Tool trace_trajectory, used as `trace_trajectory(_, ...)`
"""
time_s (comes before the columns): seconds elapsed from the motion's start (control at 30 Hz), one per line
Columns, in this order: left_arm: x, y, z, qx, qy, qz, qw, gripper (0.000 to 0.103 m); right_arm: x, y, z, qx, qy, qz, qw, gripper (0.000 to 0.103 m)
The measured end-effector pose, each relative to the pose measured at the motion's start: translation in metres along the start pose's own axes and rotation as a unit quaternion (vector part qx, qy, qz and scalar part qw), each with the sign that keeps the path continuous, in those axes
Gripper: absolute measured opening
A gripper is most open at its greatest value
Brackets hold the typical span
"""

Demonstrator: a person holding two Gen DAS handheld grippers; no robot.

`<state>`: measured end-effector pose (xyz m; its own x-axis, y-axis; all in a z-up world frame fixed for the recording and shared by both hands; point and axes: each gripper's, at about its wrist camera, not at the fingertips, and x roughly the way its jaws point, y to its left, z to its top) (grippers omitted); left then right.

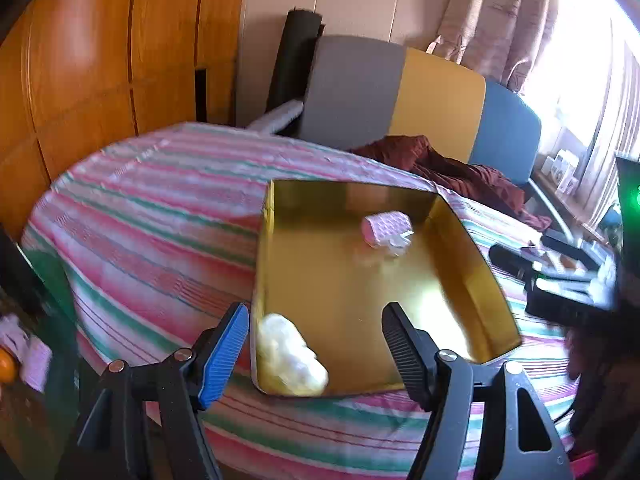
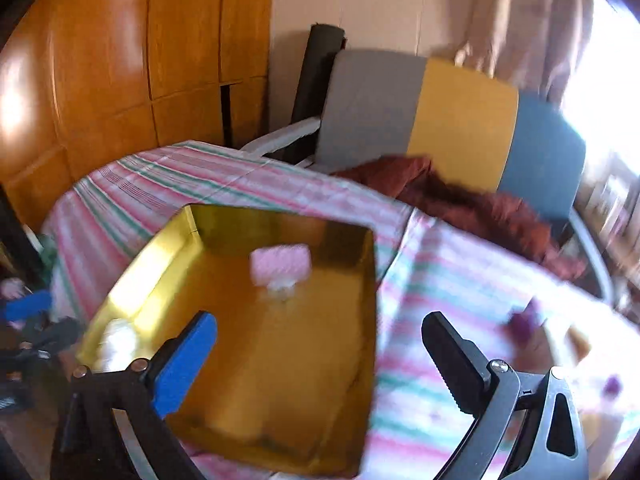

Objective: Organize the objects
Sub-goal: 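Release the bundle in the tray with the left gripper while the right gripper drops the pink roller in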

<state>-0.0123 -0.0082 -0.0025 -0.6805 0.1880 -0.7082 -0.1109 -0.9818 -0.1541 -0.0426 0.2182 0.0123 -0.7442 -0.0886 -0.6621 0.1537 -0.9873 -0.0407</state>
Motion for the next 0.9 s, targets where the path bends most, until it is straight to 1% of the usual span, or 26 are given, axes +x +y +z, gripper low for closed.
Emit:
trace_trajectory(0.07, 0.001, -0.002, -0.001, 0.002, 0.007, 0.006, 1.0, 0.069, -0.008, 0.001, -0.009, 0.02, -0.002, 0.015, 1.0, 0.103)
trace_trajectory(0.1, 0.001, -0.006, -0.002, 0.009, 0.007, 0.014, 0.9998, 0.066, -0.01, 0.004, -0.012, 0.023, -0.001, 0.018, 1.0, 0.103)
trace_trajectory(0.13, -0.002, -0.009, -0.004, 0.014, 0.005, 0.012, 0.9998, 0.062, -0.013, 0.006, -0.016, 0.024, -0.001, 0.018, 1.0, 0.103)
trace_trajectory(0.17, -0.003, -0.012, -0.005, 0.02, 0.002, 0.005, 0.9998, 0.062, -0.018, 0.009, -0.019, 0.021, -0.003, 0.015, 1.0, 0.103)
trace_trajectory(0.2, -0.006, -0.016, -0.005, 0.029, -0.003, 0.012, 0.9995, 0.062, -0.021, 0.011, -0.021, 0.018, -0.006, 0.013, 1.0, 0.103)
trace_trajectory(0.23, -0.009, -0.02, -0.006, 0.036, -0.01, 0.021, 0.9991, 0.062, -0.023, 0.013, -0.024, 0.014, -0.003, 0.01, 1.0, 0.103)
trace_trajectory(0.33, -0.016, -0.027, -0.009, 0.046, -0.023, 0.019, 0.9985, 0.063, -0.03, 0.016, -0.033, 0.017, 0.005, 0.017, 1.0, 0.103)
trace_trajectory(0.4, -0.018, -0.03, -0.01, 0.049, -0.023, 0.015, 0.9985, 0.064, -0.035, 0.018, -0.039, 0.016, 0.004, 0.015, 1.0, 0.103)
trace_trajectory(0.5, -0.016, -0.035, -0.013, 0.052, -0.016, 0.019, 0.9983, 0.065, -0.041, 0.017, -0.047, 0.022, -0.001, 0.017, 1.0, 0.103)
trace_trajectory(0.63, -0.013, -0.038, -0.018, 0.051, -0.008, 0.016, 0.9986, 0.069, -0.047, 0.017, -0.053, 0.027, -0.008, 0.018, 0.999, 0.103)
trace_trajectory(0.77, -0.011, -0.043, -0.021, 0.058, -0.007, 0.019, 0.9981, 0.071, -0.047, 0.013, -0.058, 0.036, -0.004, 0.018, 0.999, 0.103)
trace_trajectory(0.9, -0.01, -0.045, -0.023, 0.061, -0.005, 0.018, 0.9979, 0.074, -0.046, 0.009, -0.062, 0.044, 0.0, 0.015, 0.999, 0.103)
